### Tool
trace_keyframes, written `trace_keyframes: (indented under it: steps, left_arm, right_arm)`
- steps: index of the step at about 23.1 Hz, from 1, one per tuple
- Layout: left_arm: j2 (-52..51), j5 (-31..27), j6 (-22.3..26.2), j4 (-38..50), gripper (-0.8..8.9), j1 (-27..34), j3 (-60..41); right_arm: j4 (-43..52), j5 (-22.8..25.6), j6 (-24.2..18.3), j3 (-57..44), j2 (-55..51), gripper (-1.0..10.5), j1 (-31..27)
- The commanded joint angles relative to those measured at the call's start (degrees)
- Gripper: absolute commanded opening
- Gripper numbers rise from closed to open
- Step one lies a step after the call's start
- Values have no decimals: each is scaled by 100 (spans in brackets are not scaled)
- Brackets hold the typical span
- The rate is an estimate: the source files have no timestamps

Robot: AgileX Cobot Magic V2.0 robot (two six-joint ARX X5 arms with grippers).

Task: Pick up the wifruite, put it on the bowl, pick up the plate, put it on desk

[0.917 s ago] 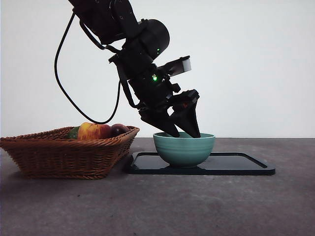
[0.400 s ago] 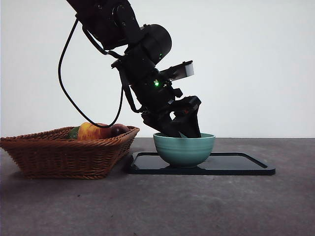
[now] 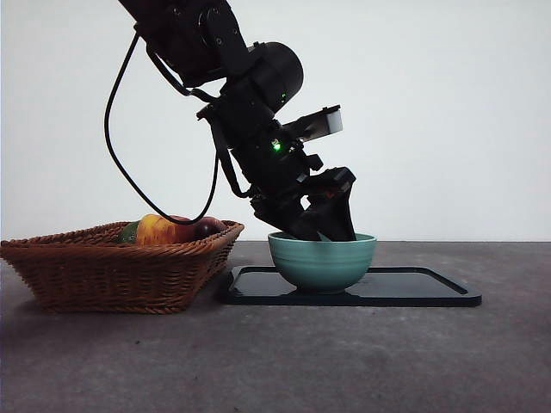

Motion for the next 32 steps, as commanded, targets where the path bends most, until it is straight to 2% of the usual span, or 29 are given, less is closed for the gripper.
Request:
trace_keyframes:
  steps: [1,14,18,25,28,32]
  left_arm:
    - [190,44,87,24,339,-59,149]
    - [354,197,-22,-46,334,-59,149]
    - [352,197,-79,48,191,-83,168]
    - [295,197,-313,-184,176,-83,575]
    - [52,197,-417,-363,176,-74,826]
    - [-782,197,-839,-479,177,7,841]
  right_arm:
    - [26,15,-7,31,22,175,35]
    - [26,11,-7,31,22,175,35]
    - [26,13,-9,31,22,175,35]
    - [26,15,-31,31,22,175,35]
    - [26,15,-31,31,22,175,35]
    - [33,17,-52,31,20,175,35]
